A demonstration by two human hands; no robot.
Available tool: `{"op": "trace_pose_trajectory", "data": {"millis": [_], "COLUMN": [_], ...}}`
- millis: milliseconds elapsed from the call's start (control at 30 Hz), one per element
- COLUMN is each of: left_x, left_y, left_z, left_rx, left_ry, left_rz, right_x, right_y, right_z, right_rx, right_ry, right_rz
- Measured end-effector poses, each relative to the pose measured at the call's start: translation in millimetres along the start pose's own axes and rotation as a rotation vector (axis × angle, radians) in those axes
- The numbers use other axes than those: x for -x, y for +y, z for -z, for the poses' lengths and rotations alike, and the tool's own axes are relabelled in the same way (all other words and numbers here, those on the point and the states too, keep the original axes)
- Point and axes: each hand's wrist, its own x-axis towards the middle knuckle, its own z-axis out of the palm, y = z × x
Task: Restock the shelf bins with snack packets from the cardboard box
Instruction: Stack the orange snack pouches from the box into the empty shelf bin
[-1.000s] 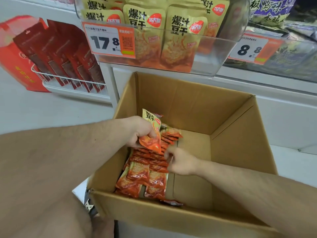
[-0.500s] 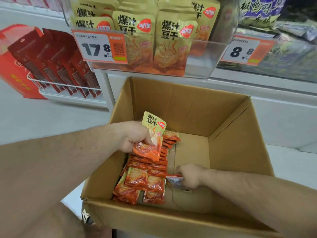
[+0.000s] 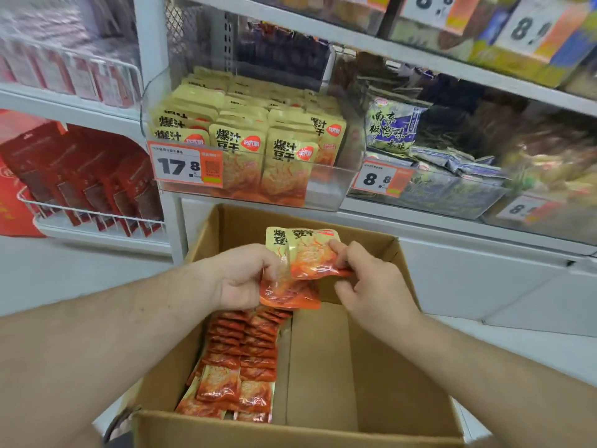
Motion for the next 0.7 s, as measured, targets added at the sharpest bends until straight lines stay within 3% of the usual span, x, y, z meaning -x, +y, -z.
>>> {"op": "trace_pose_trajectory", "data": {"millis": [167,367,500,633,700], "left_x": [11.5,8.8,6.5,6.3,8.3], "left_y": [0.4,-3.9,-2.8,-0.8,1.8], "left_z": [-12.3,-23.1,-22.0,-17.3,-17.0], "left_rx": [0.063,0.042,-0.015,-0.314,-0.528], "left_ry": [-0.086,-0.011,0.023,0.109,0.116], "left_rz": [-0.068,-0.195,-0.264,-0.349,-0.373], "right_x": [1.6,4.0,8.2,-7.1,-24.3], "right_y": [-9.0,-19.3,-22.0,-18.3,-14.4], "right_z": [-12.0,-10.4,-5.2,12.0,25.0], "right_rx": [0.165,0.167,0.157,0.136,0.109], "right_ry": [0.048,-0.04,0.039,0.212,0.243], "right_rz": [0.225,0.229,0.253,0.208,0.099]}}
